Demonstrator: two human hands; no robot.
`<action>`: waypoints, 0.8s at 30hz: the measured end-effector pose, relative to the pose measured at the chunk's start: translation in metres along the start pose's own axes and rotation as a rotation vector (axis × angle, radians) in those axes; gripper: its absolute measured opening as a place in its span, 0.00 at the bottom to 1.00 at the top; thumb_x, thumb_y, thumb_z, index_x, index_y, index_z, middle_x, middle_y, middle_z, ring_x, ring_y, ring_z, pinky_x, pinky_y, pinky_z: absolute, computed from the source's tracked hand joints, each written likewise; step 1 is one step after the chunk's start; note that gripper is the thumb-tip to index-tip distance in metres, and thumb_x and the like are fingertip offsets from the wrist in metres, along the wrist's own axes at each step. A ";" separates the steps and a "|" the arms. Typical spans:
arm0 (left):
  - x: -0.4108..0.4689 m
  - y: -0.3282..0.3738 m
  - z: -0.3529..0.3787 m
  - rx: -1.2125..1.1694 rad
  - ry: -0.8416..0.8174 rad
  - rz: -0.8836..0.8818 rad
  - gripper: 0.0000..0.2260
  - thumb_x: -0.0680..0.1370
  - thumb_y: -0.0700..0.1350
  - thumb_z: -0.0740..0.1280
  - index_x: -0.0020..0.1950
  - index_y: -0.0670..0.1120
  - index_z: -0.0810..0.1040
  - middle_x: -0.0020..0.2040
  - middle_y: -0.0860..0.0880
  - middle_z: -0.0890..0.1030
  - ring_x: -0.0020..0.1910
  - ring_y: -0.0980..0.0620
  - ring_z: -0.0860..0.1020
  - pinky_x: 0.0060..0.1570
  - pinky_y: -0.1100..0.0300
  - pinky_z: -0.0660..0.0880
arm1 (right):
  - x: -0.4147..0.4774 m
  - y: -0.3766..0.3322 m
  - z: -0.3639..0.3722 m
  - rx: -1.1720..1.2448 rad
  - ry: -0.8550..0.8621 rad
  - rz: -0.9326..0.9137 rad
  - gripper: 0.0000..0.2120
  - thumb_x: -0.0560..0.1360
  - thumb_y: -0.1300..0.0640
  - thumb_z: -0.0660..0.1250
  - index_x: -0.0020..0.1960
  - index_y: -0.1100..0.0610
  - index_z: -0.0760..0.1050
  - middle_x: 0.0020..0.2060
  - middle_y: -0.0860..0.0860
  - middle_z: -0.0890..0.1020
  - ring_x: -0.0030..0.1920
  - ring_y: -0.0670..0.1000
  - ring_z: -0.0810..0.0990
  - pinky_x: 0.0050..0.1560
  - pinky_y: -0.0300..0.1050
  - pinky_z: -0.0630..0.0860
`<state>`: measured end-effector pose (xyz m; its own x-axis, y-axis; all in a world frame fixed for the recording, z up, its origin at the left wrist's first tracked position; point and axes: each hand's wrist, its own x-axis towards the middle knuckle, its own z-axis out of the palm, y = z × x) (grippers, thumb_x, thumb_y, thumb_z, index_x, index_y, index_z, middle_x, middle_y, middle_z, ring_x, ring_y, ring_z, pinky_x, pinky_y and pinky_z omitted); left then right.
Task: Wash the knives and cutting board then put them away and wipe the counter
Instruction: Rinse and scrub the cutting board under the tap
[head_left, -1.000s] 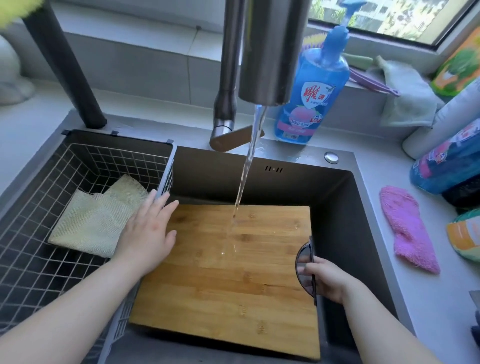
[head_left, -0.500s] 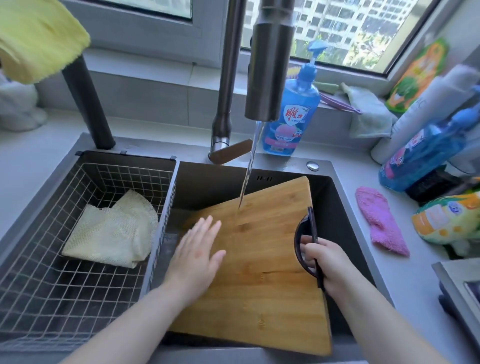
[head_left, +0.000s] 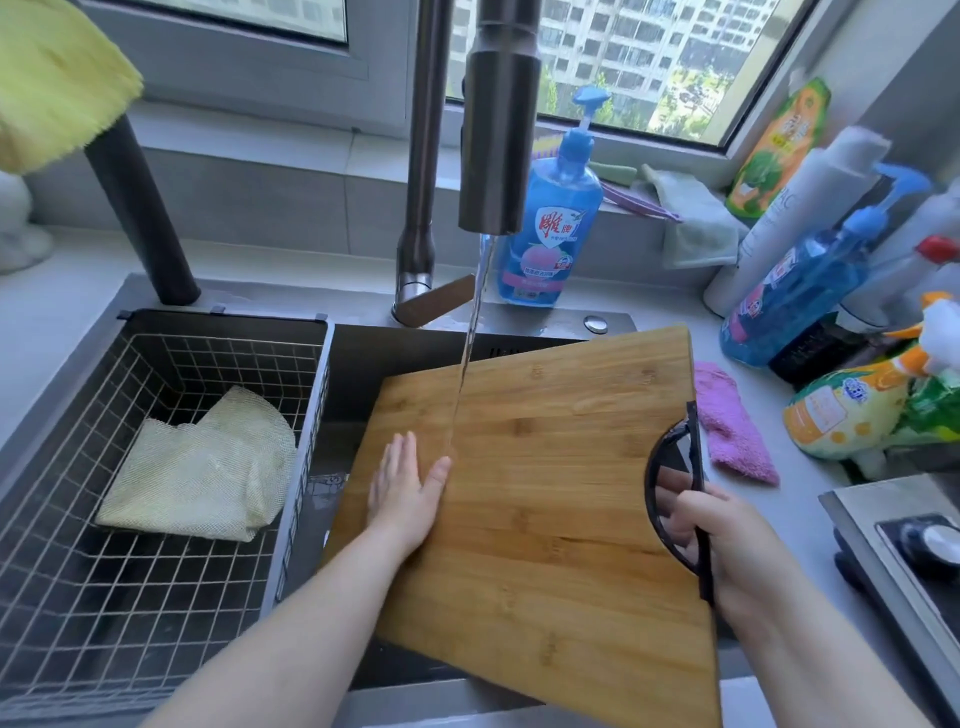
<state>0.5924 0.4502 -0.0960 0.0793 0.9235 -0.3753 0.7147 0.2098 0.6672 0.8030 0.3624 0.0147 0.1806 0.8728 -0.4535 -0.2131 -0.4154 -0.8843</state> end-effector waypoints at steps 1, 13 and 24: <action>-0.001 0.003 0.001 0.006 0.003 0.021 0.28 0.81 0.56 0.47 0.76 0.47 0.43 0.77 0.48 0.43 0.76 0.51 0.42 0.73 0.53 0.42 | -0.002 -0.001 -0.001 0.007 -0.013 -0.001 0.24 0.46 0.67 0.56 0.37 0.59 0.83 0.44 0.61 0.74 0.37 0.51 0.63 0.36 0.41 0.57; 0.024 0.034 -0.009 0.050 0.011 0.245 0.27 0.80 0.56 0.49 0.76 0.50 0.44 0.77 0.52 0.43 0.75 0.53 0.42 0.72 0.54 0.42 | -0.002 -0.007 -0.018 -0.032 -0.151 0.049 0.22 0.53 0.71 0.55 0.39 0.61 0.83 0.40 0.59 0.84 0.33 0.55 0.78 0.30 0.39 0.73; -0.047 0.023 0.025 0.108 -0.194 0.429 0.27 0.80 0.56 0.48 0.74 0.53 0.39 0.66 0.62 0.34 0.68 0.64 0.35 0.68 0.62 0.34 | 0.005 0.003 -0.028 -0.003 -0.103 0.119 0.27 0.68 0.78 0.42 0.45 0.66 0.78 0.39 0.60 0.84 0.32 0.53 0.82 0.29 0.40 0.77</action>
<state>0.6225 0.4037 -0.0790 0.5036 0.8403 -0.2008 0.6562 -0.2209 0.7215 0.8304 0.3583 0.0063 0.0548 0.8392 -0.5411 -0.2246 -0.5177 -0.8256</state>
